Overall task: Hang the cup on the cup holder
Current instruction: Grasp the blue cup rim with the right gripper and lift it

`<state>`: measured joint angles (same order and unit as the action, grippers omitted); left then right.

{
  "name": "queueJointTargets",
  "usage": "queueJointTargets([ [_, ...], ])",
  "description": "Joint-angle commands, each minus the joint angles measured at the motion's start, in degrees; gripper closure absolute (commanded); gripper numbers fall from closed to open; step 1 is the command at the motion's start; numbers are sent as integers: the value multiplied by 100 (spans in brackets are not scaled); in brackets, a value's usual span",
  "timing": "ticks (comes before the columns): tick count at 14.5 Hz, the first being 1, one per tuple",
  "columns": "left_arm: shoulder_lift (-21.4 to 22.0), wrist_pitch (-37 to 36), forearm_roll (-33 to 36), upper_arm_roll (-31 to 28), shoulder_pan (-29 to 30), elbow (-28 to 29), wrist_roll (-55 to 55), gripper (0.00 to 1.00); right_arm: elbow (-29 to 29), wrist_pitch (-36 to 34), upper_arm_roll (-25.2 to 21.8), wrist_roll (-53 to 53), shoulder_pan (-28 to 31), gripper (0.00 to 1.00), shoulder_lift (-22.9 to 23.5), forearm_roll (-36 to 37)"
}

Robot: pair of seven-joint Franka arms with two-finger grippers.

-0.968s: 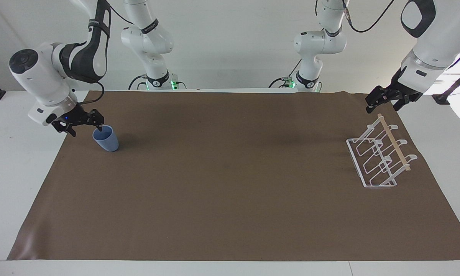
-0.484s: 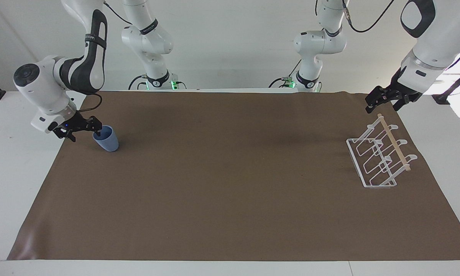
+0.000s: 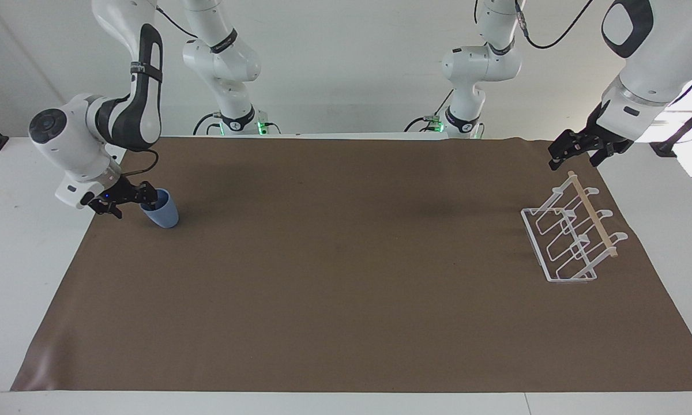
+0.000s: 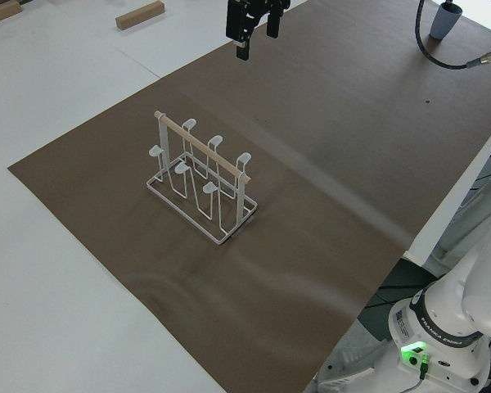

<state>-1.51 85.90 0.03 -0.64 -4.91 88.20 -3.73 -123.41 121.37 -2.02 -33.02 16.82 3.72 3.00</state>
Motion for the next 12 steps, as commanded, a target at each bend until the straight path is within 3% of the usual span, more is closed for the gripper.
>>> queueJointTargets([
  [1, 195, 50, -47, -24, -19, 224, -58, 0, -236, 185, 17, -117, 50, 21, -56, -107],
  [4, 195, 41, -47, -24, -19, 224, -58, 0, -262, 168, 17, -108, 41, 44, -64, -107],
  [5, 195, 41, -47, -24, -10, 224, -49, 0, -341, 168, 17, -99, 32, 56, -90, -107],
  [7, 299, 32, -47, -24, -10, 407, -66, 0, -386, 150, 17, -73, 15, 88, -108, -115],
  [9, 431, 32, -38, -24, -28, 644, -354, 0, -324, 80, 17, -73, -3, 100, -99, -107],
  [12, 529, -12, -38, -24, -28, 812, -839, 0, -158, -43, 17, -134, 6, 100, -64, -107],
])
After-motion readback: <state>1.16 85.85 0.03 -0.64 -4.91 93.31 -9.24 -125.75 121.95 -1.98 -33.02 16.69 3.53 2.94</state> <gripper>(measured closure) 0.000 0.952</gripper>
